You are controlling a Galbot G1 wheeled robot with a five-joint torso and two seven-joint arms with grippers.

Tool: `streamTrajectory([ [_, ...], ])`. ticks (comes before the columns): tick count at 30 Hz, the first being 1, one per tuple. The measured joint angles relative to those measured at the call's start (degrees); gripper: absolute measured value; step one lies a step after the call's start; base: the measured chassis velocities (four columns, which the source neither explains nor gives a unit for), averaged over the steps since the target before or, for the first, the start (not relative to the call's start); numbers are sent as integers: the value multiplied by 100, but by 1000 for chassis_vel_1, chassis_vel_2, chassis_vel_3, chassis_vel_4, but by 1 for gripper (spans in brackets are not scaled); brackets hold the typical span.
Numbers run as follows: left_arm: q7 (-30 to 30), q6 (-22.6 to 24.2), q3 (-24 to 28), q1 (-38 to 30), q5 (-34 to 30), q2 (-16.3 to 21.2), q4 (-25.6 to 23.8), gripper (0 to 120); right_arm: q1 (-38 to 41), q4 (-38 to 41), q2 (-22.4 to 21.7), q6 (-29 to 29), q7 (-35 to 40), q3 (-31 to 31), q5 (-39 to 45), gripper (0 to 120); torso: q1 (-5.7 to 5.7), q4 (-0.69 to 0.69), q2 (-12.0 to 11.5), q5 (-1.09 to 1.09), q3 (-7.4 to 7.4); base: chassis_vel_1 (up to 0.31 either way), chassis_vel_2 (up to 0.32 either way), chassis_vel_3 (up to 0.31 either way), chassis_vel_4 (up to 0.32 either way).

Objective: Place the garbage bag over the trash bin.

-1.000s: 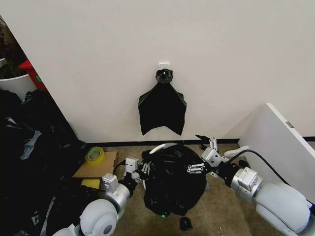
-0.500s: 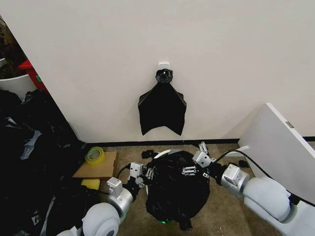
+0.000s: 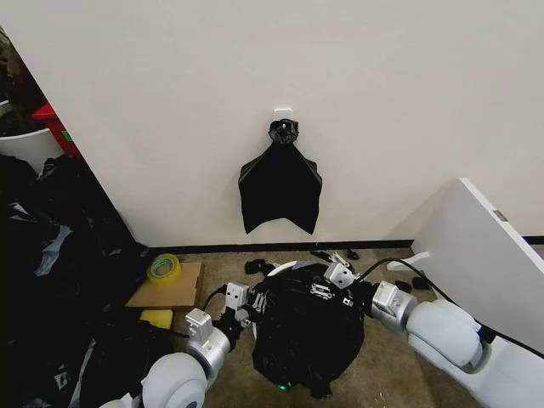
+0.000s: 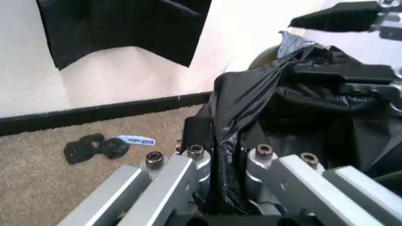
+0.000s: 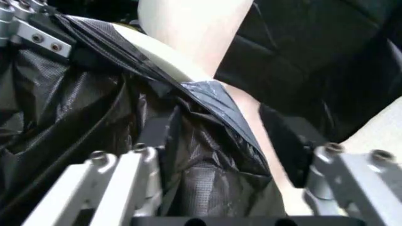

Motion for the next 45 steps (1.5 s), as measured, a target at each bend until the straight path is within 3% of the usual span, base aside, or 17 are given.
streamTrajectory([
  [8,-3,-7,6,17,7,-19,3,4,2,-36,15,67,84,-25,-76,11,0,0,0,0,0,0,0,0,0],
  [10,-5,-7,6,17,7,-22,6,4,1,-33,16,73,87,-25,-77,10,0,0,0,0,0,0,0,0,0],
  [12,-11,-7,9,16,4,-33,20,4,-5,-22,17,106,93,-25,-83,0,0,0,0,0,0,0,0,0,0],
  [25,0,-9,41,9,86,-39,50,4,58,55,31,217,156,-19,85,0,0,0,0,0,0,0,0,0,0],
  [45,705,-420,278,152,2146,152,113,4,655,-218,-55,-151,280,-649,354,0,0,0,0,0,0,0,0,0,0],
])
